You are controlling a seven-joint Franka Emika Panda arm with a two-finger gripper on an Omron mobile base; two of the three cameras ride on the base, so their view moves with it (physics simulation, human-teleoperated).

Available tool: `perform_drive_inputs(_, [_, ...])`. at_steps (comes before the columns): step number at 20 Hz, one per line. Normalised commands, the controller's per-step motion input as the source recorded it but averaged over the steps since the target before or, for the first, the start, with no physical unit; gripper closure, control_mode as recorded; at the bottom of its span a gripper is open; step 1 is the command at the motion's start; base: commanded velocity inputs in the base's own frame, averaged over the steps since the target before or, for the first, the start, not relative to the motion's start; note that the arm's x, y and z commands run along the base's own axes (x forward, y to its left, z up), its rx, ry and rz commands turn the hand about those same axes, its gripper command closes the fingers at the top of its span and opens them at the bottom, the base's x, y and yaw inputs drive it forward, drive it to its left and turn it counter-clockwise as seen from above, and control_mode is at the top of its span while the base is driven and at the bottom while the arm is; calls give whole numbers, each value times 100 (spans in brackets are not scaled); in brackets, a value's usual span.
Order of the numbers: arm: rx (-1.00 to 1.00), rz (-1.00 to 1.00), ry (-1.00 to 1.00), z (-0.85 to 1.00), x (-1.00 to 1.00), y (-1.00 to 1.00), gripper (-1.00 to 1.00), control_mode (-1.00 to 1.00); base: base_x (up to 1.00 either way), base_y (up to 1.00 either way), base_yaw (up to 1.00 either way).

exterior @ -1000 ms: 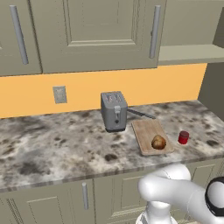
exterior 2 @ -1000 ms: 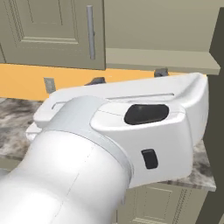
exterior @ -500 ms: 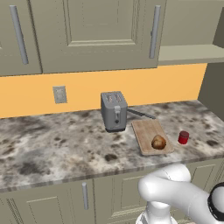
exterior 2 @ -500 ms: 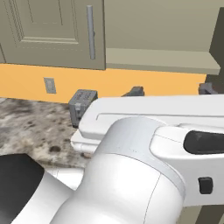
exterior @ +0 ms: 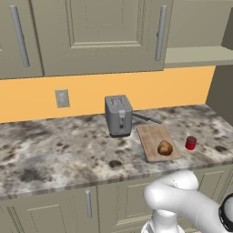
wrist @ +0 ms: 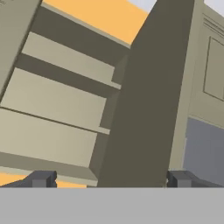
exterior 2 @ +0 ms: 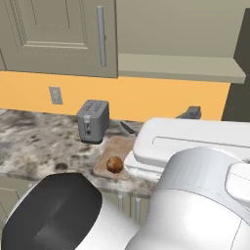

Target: Pick the bread, place it on the cutting board, pick the jam, place it on the counter, and close the cabinet.

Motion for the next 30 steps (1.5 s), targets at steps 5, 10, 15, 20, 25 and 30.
perform_drive_inputs(5, [0, -5, -2, -9, 0, -33, -100, -100, 0, 0, 0])
perform_drive_inputs(10, [0, -2, 0, -3, 0, -33, -100, -100, 0, 0, 0])
perform_drive_inputs(15, [0, 0, 0, 0, 0, -35, -100, -100, 0, 0, 0])
perform_drive_inputs(20, [0, 0, 0, 0, 0, -36, -100, -100, 0, 0, 0])
perform_drive_inputs(25, [0, 0, 0, -7, 0, -32, -100, -100, 0, 0, 0])
perform_drive_inputs(30, [0, 0, 0, -16, 9, -24, -100, -100, 0, 0, 0])
